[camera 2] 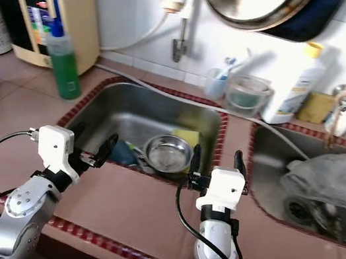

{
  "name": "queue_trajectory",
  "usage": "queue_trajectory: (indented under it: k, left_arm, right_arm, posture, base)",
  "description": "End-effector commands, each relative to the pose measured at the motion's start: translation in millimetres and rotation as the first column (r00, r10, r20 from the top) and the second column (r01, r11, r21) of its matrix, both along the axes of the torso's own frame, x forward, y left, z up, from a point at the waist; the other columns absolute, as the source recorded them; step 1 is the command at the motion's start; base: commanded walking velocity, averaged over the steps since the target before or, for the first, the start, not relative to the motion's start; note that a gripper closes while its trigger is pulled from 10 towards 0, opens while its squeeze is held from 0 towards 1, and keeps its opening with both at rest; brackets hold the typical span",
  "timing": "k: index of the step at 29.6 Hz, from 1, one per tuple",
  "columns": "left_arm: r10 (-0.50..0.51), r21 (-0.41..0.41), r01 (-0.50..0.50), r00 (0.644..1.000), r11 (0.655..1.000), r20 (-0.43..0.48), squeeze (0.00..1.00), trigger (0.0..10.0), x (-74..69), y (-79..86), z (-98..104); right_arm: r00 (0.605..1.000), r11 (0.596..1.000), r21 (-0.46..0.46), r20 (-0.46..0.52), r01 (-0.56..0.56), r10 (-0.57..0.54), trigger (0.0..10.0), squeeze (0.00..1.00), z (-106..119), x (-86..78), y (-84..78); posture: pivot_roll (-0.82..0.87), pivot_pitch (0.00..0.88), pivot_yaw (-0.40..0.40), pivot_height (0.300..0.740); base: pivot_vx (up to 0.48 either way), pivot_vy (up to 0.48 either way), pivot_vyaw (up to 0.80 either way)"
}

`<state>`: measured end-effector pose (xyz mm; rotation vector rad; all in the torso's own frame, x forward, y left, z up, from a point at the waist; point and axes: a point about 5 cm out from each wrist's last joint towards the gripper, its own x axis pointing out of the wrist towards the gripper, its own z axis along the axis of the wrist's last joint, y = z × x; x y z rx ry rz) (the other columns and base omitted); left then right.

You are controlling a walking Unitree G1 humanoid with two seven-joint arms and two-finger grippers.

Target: Kitchen organization

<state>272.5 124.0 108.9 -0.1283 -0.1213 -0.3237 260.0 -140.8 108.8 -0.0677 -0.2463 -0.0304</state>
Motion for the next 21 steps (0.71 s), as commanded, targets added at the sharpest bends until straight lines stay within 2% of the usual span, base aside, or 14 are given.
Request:
queue_trajectory:
  k: [1,10,13,21]
  left_arm:
    - [-0.011,0.013,0.011,1.0,1.0,0.016,0.0,10.0,1.0,1.2,4.9]
    - [-0.015,0.007,0.015,1.0,1.0,0.015,0.0,10.0,2.0,-0.4,5.5]
    - [-0.017,-0.029,0.017,1.0,0.999,0.007,0.0,10.0,2.4,-2.3,5.6]
    - [-0.016,-0.025,0.016,1.0,1.0,-0.001,0.0,10.0,1.3,-0.4,5.0]
  right_arm:
    - [1.0,1.0,0.009,-0.005,0.003,-0.003,10.0,0.0,0.3,1.0,0.9]
    - [1.0,1.0,0.006,-0.001,0.0,0.0,10.0,0.0,1.4,1.5,1.5]
    - [1.0,1.0,0.003,-0.001,0.0,0.0,10.0,0.0,1.6,1.8,1.0]
    - [1.0,1.0,0.0,-0.005,0.001,-0.001,10.0,0.0,0.8,-0.4,0.6]
  posture:
    - [-0.12,0.0,0.037,0.74]
    - [-0.12,0.0,0.034,0.74]
    - [-0.13,0.0,0.034,0.74]
    - [-0.13,0.0,0.03,0.74]
  base:
    - [0.0,-0.446,0.0]
    - [0.0,-0.409,0.0]
    - [0.0,0.0,0.0]
    - [0.0,0.0,0.0]
